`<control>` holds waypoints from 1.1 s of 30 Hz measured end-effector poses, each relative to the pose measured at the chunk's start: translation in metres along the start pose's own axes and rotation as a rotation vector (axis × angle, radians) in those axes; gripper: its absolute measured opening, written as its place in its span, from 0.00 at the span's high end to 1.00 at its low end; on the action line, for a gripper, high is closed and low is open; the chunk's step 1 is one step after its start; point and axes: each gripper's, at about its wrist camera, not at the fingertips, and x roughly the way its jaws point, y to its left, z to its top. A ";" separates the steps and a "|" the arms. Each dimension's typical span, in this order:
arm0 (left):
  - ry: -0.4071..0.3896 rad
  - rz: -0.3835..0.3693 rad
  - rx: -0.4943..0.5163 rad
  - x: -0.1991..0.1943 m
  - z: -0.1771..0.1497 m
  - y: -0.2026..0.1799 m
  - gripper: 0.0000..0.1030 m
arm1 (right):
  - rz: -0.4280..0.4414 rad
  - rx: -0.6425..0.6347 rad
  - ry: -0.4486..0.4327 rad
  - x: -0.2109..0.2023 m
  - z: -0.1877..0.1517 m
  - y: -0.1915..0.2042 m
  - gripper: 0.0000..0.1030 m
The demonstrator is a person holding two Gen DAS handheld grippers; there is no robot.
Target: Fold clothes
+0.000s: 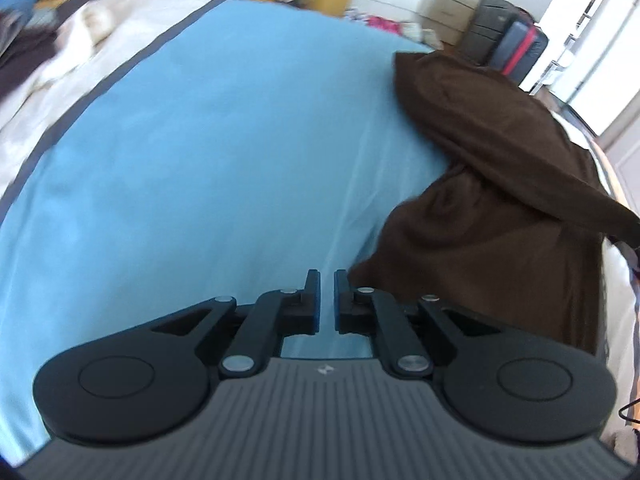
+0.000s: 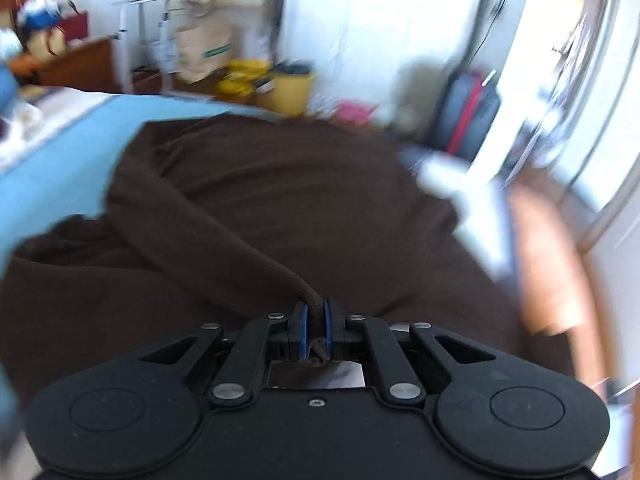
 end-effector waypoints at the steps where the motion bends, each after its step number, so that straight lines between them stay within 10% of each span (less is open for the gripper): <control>1: -0.005 -0.010 0.016 0.004 0.011 -0.007 0.84 | -0.040 -0.023 -0.023 -0.003 0.001 0.000 0.92; 3: -0.019 -0.031 0.037 0.013 0.032 -0.017 0.72 | 0.003 -0.038 0.001 -0.002 0.002 0.001 0.91; 7: -0.052 -0.032 0.082 0.043 0.081 -0.028 0.68 | 0.448 -0.035 0.147 0.012 -0.006 0.002 0.83; 9: -0.063 -0.029 0.109 0.060 0.102 -0.035 0.68 | 0.499 0.026 0.151 0.014 -0.005 -0.009 0.61; 15: -0.044 -0.026 0.121 0.107 0.166 -0.047 0.68 | 0.616 0.369 0.089 0.011 -0.009 -0.074 0.50; 20: -0.043 -0.026 0.131 0.133 0.191 -0.070 0.67 | 0.506 0.530 0.073 0.027 -0.021 -0.097 0.53; 26: -0.009 0.018 0.103 0.175 0.205 -0.082 0.57 | 0.530 0.422 0.177 0.054 -0.034 -0.073 0.55; 28: -0.004 0.009 0.088 0.185 0.206 -0.077 0.50 | 0.525 0.381 0.181 0.056 -0.035 -0.063 0.67; 29: -0.001 0.005 0.080 0.190 0.207 -0.074 0.50 | 0.495 0.353 0.180 0.057 -0.033 -0.057 0.89; 30: 0.001 0.000 0.073 0.195 0.207 -0.071 0.57 | 0.459 0.311 0.161 0.053 -0.031 -0.052 0.93; 31: 0.004 -0.004 0.065 0.200 0.207 -0.068 0.86 | 0.422 0.268 0.141 0.050 -0.030 -0.048 0.94; 33: -0.019 -0.010 0.075 0.198 0.209 -0.067 0.97 | 0.369 0.208 0.100 0.041 -0.027 -0.043 0.95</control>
